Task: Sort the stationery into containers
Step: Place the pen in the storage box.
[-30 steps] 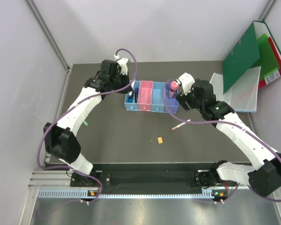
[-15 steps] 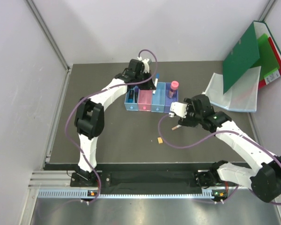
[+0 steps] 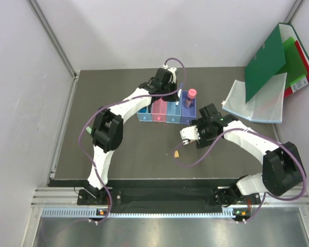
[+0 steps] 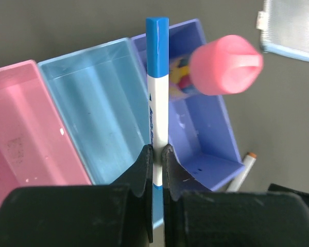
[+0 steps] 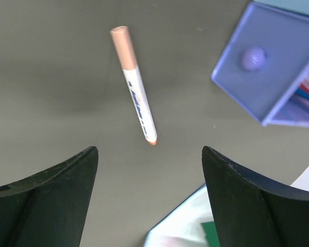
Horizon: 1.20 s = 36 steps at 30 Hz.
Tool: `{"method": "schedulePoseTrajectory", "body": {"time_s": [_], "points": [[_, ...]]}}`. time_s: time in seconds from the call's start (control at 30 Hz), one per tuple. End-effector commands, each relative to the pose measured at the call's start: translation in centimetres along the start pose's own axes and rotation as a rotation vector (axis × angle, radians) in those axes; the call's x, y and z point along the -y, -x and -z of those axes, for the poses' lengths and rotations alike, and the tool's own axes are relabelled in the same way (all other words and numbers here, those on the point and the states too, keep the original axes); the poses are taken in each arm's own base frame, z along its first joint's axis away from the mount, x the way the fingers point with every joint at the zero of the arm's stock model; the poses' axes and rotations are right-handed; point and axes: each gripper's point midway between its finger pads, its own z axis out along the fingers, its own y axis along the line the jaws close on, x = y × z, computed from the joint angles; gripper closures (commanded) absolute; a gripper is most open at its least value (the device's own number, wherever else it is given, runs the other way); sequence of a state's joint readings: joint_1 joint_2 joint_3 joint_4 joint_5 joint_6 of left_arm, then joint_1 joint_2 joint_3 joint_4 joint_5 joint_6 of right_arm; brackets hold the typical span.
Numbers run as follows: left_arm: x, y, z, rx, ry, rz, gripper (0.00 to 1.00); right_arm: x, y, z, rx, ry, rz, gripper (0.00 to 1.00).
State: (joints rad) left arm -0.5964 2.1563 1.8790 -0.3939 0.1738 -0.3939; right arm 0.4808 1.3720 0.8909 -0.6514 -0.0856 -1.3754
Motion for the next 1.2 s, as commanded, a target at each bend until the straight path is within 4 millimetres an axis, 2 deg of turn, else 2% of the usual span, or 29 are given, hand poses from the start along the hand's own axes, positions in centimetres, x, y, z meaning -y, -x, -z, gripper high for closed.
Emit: {"method": "schedulePoseTrajectory", "body": {"time_s": [0.0, 0.37, 0.67, 0.77, 0.8, 0.9, 0.93, 1.17], "points": [[-1.0, 0.6, -0.7, 0.018, 0.057, 0.004, 1.00, 0.8, 0.4, -0.6, 0.030, 0.039, 0.155, 0.18], [-1.6, -1.9, -2.7, -0.031, 0.097, 0.014, 1.00, 2.4, 0.9, -3.4, 0.054, 0.077, 0.245, 0.17], [-1.0, -3.0, -2.8, -0.052, 0.092, 0.013, 1.00, 2.9, 1.0, -5.9, 0.071, 0.109, 0.258, 0.18], [-1.2, -3.2, -2.7, -0.057, 0.097, 0.013, 0.93, 2.7, 1.1, -6.5, 0.078, 0.138, 0.263, 0.21], [-1.3, -3.4, -2.7, -0.060, 0.101, 0.013, 0.85, 2.6, 1.1, -6.6, 0.082, 0.148, 0.264, 0.22], [-1.2, -3.5, -2.6, -0.063, 0.097, 0.011, 0.78, 2.1, 1.0, -6.9, 0.084, 0.173, 0.282, 0.25], [-1.1, -3.4, -2.4, -0.061, 0.095, 0.012, 0.73, 1.8, 1.0, -7.0, 0.086, 0.184, 0.289, 0.26], [-0.5, -2.4, -1.0, -0.045, 0.078, 0.011, 0.62, 0.0, 0.5, -6.8, 0.078, 0.269, 0.330, 0.37]]}}
